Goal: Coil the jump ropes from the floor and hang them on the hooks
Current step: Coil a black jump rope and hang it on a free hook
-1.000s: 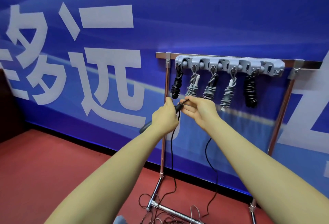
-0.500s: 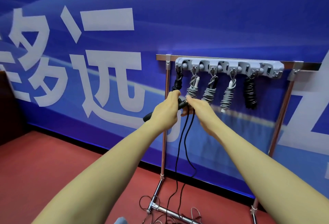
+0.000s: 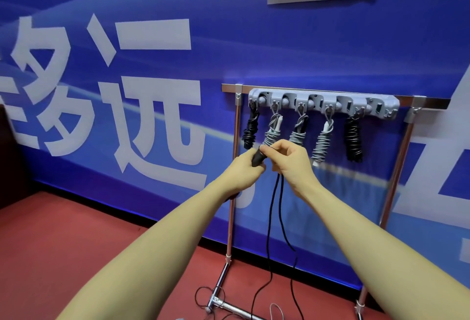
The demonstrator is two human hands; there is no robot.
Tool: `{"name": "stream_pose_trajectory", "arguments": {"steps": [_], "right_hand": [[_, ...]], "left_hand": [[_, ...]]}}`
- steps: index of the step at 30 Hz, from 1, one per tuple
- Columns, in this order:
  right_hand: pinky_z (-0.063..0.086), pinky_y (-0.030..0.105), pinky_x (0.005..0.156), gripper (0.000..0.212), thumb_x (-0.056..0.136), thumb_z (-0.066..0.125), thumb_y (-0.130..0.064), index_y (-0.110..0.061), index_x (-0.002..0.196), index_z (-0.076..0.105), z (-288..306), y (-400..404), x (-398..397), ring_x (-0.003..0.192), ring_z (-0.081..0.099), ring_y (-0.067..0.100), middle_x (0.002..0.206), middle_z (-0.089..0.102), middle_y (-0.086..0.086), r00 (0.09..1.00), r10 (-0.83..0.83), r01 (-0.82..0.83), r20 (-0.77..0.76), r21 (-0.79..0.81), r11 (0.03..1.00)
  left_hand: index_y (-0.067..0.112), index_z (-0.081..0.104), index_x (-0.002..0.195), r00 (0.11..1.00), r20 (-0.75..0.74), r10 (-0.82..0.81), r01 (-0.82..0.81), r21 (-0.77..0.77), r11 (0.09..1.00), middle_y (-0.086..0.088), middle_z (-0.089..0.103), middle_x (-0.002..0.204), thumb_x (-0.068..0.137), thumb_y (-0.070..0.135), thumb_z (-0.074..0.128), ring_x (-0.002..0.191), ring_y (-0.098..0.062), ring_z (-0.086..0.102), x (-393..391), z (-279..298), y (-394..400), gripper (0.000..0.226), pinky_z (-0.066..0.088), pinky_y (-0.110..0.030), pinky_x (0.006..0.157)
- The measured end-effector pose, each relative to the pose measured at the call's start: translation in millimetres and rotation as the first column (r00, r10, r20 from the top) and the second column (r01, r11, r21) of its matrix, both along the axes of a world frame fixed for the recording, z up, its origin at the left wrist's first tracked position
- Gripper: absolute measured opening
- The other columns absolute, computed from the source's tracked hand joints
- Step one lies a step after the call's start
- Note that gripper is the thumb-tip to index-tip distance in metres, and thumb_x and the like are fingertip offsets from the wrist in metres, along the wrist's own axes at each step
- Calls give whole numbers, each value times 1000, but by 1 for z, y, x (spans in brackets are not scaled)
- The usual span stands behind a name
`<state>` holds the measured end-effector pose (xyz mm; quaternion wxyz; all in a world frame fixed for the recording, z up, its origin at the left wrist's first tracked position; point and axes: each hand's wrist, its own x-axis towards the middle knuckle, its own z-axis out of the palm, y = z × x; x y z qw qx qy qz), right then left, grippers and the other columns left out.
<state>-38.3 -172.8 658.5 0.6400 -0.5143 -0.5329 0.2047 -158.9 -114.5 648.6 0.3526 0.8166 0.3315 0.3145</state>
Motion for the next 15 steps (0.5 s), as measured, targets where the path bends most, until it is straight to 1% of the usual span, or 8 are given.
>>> {"name": "stream_pose_trajectory", "arguments": {"steps": [2, 3, 5, 7, 9, 11, 13, 15], "right_hand": [[39, 13, 48, 24, 87, 68, -18, 4, 79, 63, 0, 1, 1, 49, 45, 3, 58, 55, -1, 1000, -20, 20, 23, 9, 1000], [39, 14, 49, 25, 88, 67, -20, 3, 79, 64, 1, 2, 1, 50, 45, 3, 59, 55, 0, 999, -28, 28, 35, 9, 1000], [39, 16, 50, 29, 91, 63, -25, -1, 77, 63, 2, 2, 2, 51, 44, 7, 61, 53, 3, 998, -24, 25, 49, -9, 1000], [40, 19, 51, 36, 97, 53, -32, -4, 74, 60, 3, 5, 3, 50, 42, 9, 59, 48, 4, 1000, 3, -1, 28, -55, 998], [42, 19, 52, 43, 100, 44, -37, -7, 73, 57, 4, 7, 3, 48, 43, 9, 58, 47, 2, 999, 24, -21, 25, -127, 992], [44, 21, 54, 46, 101, 39, -39, -9, 71, 55, 5, 10, 2, 46, 45, 11, 57, 47, 1, 999, 36, -33, 12, -198, 980], [45, 22, 54, 47, 102, 37, -40, -10, 70, 53, 6, 11, 2, 46, 46, 13, 57, 47, 2, 999, 37, -35, 0, -250, 968], [45, 21, 52, 47, 101, 38, -41, -10, 70, 53, 7, 11, 2, 48, 47, 15, 58, 49, 3, 999, 26, -17, 26, -291, 956]], "left_hand": [[18, 46, 89, 999, -37, 21, -20, 22, 1000, -3, 49, 74, 95, 25, 46, 59, -16, 40, 0, 1, -1, 9, 36, -28, 55], [18, 46, 88, 999, -36, 35, -34, 34, 999, -3, 49, 72, 96, 27, 45, 58, -16, 39, 1, 2, -2, 12, 35, -27, 53], [16, 51, 87, 998, -1, 63, -63, 48, 997, -1, 48, 67, 95, 26, 46, 55, -15, 37, 1, 3, -3, 13, 33, -26, 51], [16, 55, 85, 994, 65, 90, -93, 40, 995, 2, 46, 61, 92, 21, 48, 52, -14, 36, 2, 4, -4, 11, 32, -24, 49], [17, 53, 76, 987, 117, 109, -112, 18, 994, 5, 43, 57, 90, 17, 50, 52, -12, 36, 2, 4, -5, 14, 32, -22, 49], [18, 51, 72, 982, 155, 111, -110, -16, 994, 6, 43, 56, 87, 14, 52, 53, -13, 38, 2, 3, -4, 15, 36, -24, 51], [19, 51, 71, 979, 173, 103, -95, -57, 994, 4, 42, 57, 85, 13, 52, 53, -14, 39, 2, 2, -2, 16, 38, -25, 49], [20, 48, 69, 976, 195, 101, -80, -111, 991, 0, 41, 59, 85, 11, 52, 51, -15, 39, 2, -1, -1, 18, 38, -26, 47]]}}
